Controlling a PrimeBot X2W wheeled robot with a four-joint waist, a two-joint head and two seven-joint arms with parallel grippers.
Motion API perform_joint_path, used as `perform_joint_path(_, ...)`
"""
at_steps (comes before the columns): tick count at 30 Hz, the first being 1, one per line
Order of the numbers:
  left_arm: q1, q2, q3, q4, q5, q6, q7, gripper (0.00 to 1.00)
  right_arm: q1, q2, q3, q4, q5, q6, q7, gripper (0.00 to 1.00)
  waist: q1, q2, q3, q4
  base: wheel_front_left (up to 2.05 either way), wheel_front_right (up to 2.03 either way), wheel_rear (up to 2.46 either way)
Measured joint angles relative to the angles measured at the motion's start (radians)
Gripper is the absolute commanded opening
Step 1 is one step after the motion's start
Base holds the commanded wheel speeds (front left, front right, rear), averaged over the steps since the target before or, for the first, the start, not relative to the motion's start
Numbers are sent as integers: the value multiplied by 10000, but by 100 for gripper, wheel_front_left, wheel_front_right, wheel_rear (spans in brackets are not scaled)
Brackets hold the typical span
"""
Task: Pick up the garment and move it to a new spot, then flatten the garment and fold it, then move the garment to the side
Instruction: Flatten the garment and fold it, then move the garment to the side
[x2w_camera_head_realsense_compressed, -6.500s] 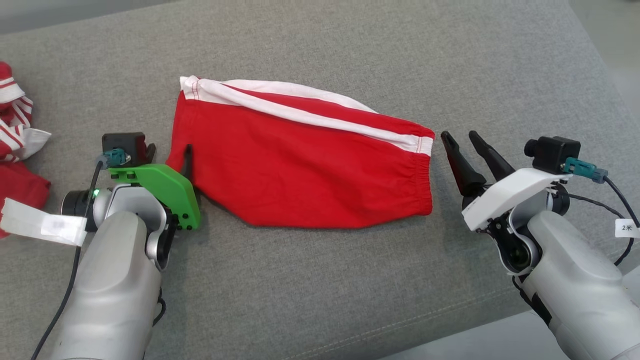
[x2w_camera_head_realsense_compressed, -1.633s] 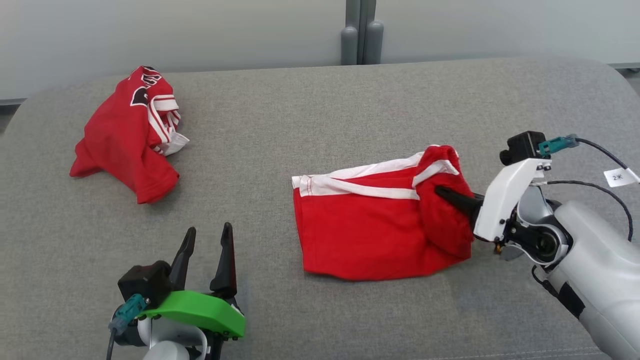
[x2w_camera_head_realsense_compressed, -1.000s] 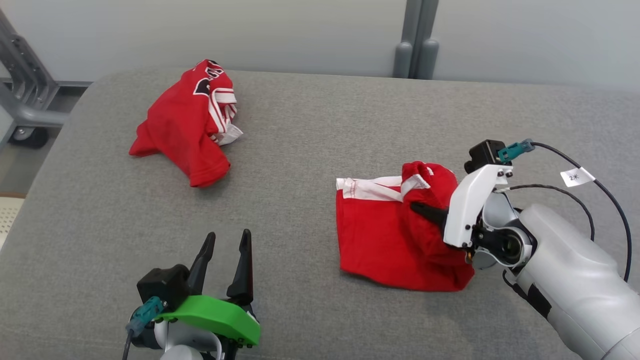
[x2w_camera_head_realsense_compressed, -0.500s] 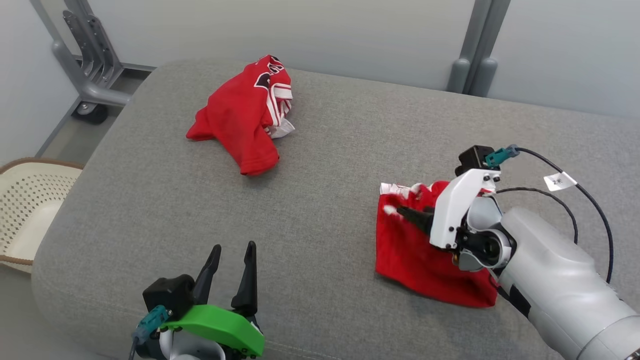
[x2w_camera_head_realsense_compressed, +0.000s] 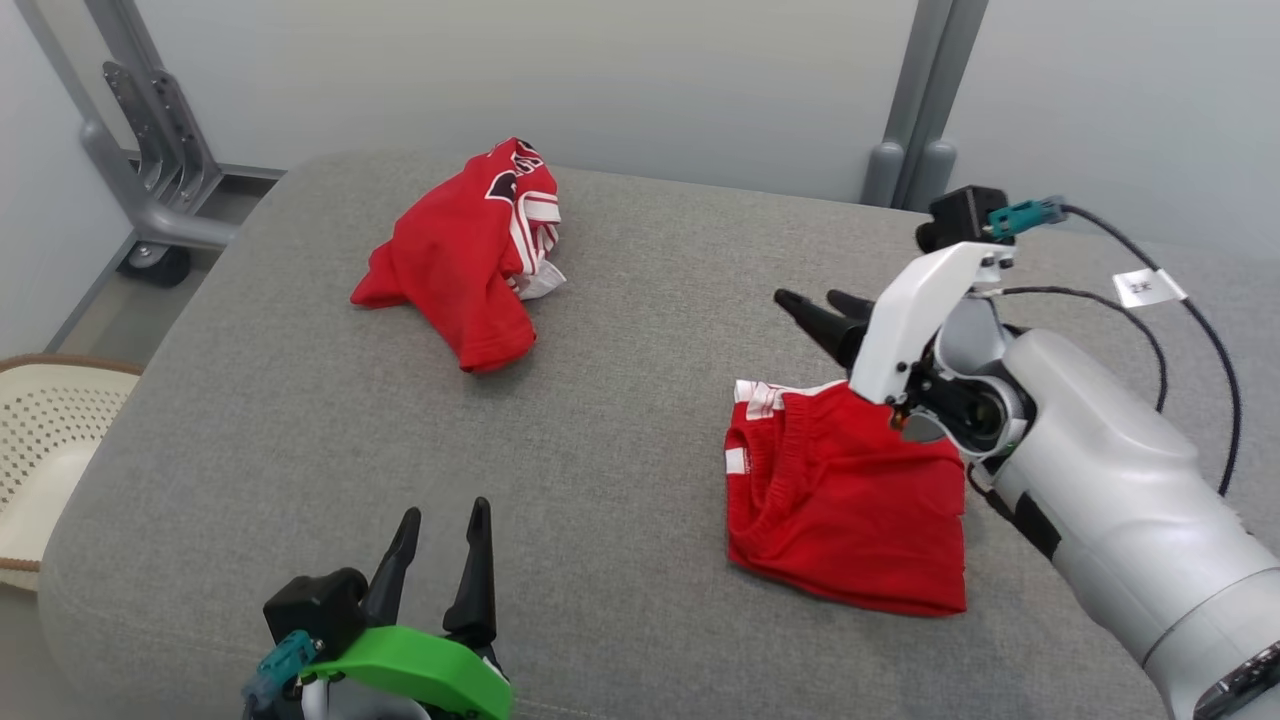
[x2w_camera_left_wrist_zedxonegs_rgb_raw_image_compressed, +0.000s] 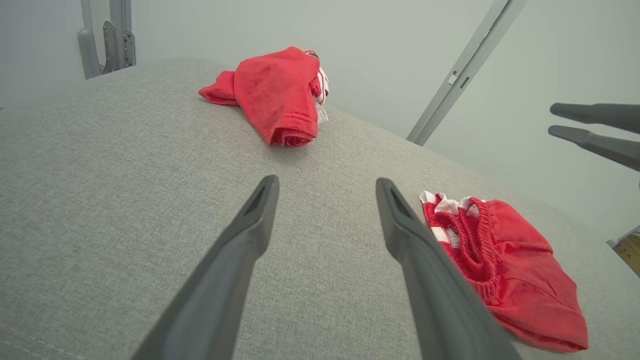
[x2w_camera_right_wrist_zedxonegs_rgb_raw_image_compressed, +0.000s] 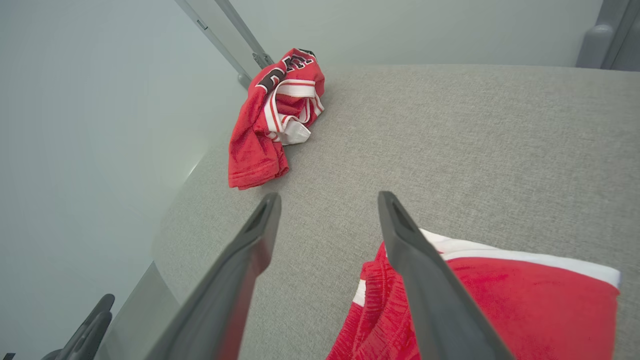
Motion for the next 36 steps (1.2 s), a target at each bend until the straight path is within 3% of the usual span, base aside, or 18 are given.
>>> perform_joint_path(10, 101, 2, 105, -481, 217, 2, -4, 100, 687, -957, -581, 349, 228, 105, -587, 100, 0, 0, -122, -717, 0, 0, 0)
perform_joint_path(20, 187, 2, -107, -907, 518, 2, 48, 100, 2033, -1106, -840, 552, 825, 268, -780, 100, 0, 0, 357, -1187, 0, 0, 0)
perform_joint_path(36, -63, 0, -217, -1185, 836, 2, 324, 100, 2261, -1074, -1363, 897, 1467, 439, -1049, 100, 0, 0, 1328, -816, 0, 0, 0)
